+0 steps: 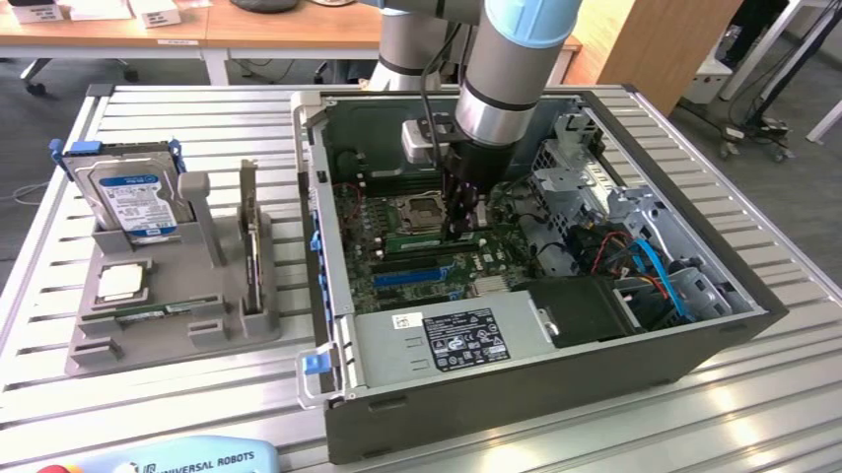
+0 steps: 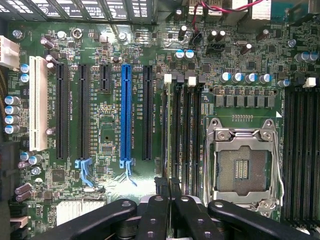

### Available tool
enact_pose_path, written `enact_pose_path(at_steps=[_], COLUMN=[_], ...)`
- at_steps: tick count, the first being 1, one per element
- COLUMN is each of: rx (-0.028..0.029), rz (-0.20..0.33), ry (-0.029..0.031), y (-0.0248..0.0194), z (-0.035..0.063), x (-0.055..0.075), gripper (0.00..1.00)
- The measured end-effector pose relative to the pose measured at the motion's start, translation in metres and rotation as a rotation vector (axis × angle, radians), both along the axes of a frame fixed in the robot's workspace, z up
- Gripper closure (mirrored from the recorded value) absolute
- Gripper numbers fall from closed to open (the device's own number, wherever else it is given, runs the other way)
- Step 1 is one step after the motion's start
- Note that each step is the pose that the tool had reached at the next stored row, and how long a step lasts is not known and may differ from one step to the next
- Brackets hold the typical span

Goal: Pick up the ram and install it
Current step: 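Insert the ram into the slot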

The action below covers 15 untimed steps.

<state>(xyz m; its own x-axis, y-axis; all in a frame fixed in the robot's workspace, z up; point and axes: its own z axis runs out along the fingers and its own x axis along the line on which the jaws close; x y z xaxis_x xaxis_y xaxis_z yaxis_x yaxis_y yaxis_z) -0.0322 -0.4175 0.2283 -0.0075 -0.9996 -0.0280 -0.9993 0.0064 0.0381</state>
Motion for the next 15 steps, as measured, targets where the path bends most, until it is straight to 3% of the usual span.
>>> enact_pose_path(at_steps=[15], rx=[0.0002], rz=[0.0], ry=[-0.0001], y=[0.001], z=[-0.0014], x=[-0.0002], gripper=[0.89])
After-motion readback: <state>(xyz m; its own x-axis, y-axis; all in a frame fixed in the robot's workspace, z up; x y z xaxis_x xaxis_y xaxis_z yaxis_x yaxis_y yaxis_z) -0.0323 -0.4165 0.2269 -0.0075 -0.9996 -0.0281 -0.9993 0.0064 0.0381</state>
